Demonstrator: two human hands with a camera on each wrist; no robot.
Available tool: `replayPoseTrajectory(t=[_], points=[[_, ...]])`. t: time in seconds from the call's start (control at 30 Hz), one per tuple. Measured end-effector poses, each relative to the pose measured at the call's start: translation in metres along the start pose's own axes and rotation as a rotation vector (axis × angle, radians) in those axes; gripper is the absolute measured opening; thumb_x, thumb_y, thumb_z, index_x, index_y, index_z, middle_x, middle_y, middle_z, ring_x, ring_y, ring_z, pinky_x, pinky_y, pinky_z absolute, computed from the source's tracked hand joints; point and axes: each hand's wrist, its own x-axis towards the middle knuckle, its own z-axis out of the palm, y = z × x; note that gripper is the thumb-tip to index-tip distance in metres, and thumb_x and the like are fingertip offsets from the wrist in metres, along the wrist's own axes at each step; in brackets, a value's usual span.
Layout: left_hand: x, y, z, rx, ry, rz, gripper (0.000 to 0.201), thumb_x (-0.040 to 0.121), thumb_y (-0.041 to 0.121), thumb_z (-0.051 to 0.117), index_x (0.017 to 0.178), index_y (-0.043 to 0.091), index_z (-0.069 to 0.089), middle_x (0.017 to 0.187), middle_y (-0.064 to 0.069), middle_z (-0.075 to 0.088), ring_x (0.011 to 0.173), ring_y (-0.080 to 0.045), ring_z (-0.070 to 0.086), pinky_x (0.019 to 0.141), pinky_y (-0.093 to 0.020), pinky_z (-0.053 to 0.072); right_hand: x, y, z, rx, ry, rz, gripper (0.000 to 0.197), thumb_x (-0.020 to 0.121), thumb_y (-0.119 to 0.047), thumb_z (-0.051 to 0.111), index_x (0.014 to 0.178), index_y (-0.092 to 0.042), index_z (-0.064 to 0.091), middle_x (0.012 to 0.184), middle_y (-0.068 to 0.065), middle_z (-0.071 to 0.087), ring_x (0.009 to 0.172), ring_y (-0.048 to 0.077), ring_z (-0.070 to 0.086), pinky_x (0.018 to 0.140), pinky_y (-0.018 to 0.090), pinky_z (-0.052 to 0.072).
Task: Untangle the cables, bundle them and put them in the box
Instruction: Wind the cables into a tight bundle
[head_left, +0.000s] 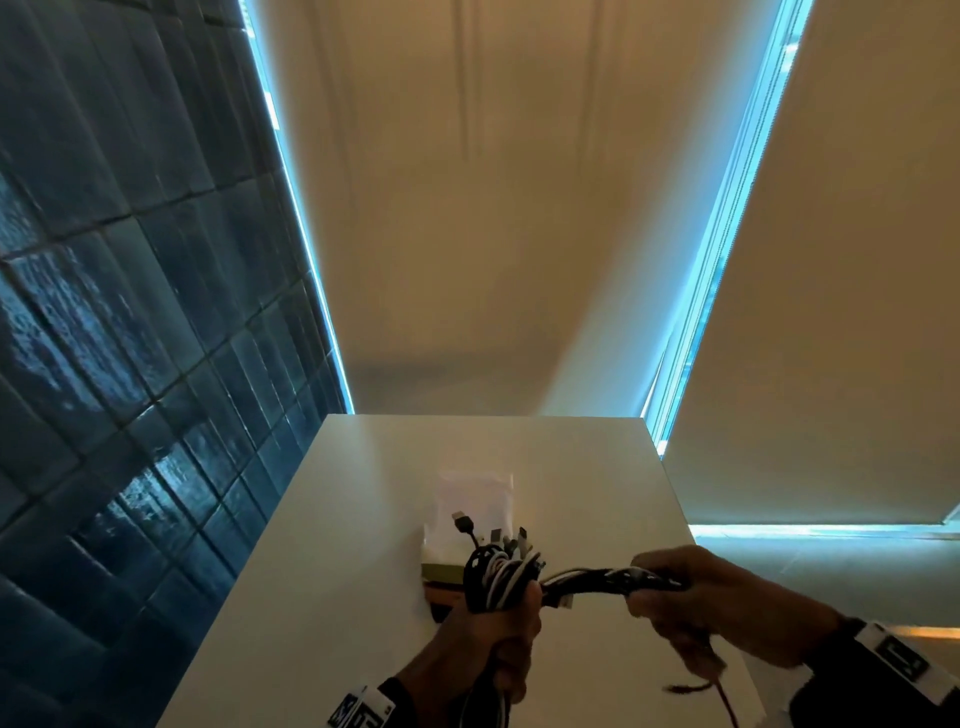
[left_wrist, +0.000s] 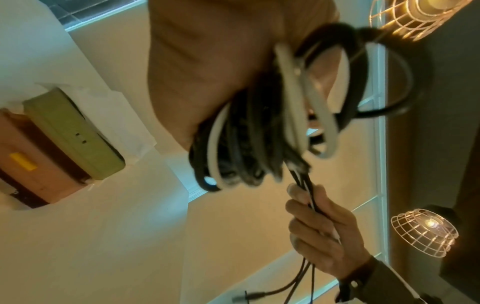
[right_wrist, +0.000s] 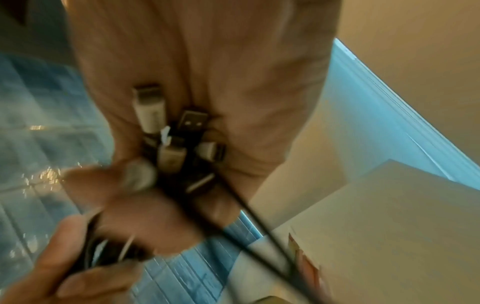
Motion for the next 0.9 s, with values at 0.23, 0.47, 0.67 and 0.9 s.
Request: replayPoseTrajectory(t=[0.23, 0.47, 0.67, 0.9], points=[[0.015, 0.005, 0.015, 0.043, 0.194, 0.159, 0.057, 0.061, 0.065, 0.079, 0.059, 0.018, 0.047, 0.053, 0.000, 0.032, 0.040, -0.013, 0.030, 0.044, -0.024, 0.032, 0.033, -0.021, 0.038, 0.041, 0.570, -0.127, 0.033, 0.096, -0.036, 0.051, 0.095, -0.009, 0.070, 0.051, -0.003, 0.034, 0.041, 0.011, 0.023, 0.040, 0.021, 0.018], [0.024, 0.009, 0.039, 0.049, 0.406, 0.342, 0.057, 0.064, 0.068, 0.063, 0.069, 0.012, 0.050, 0.055, -0.001, 0.043, 0.044, -0.014, 0.038, 0.046, -0.025, 0.038, 0.062, -0.033, 0.081, -0.178, 0.912, -0.283, 0.031, 0.099, -0.027, 0.049, 0.076, -0.017, 0.067, 0.042, -0.007, 0.045, 0.037, 0.006, 0.037, 0.044, 0.024, 0.034], [0.025, 0.013, 0.053, -0.198, 0.279, 0.312, 0.053, 0.086, 0.061, 0.048, 0.103, 0.018, 0.075, 0.107, -0.016, 0.072, 0.100, -0.032, 0.069, 0.085, -0.046, 0.054, 0.073, -0.030, 0.108, -0.417, 0.889, -0.388, 0.014, 0.098, -0.028, 0.050, 0.105, -0.030, 0.062, 0.081, -0.019, 0.066, 0.066, -0.014, 0.061, 0.061, 0.003, 0.045], [0.029, 0.008, 0.037, -0.279, 0.241, 0.264, 0.038, 0.092, 0.042, 0.054, 0.111, 0.012, 0.069, 0.106, -0.014, 0.073, 0.100, -0.029, 0.069, 0.085, -0.045, 0.055, 0.074, -0.002, 0.113, -0.969, 0.772, -0.341, 0.031, 0.100, -0.029, 0.045, 0.129, -0.020, 0.046, 0.103, -0.009, 0.043, 0.068, 0.005, 0.052, 0.054, 0.009, 0.040]])
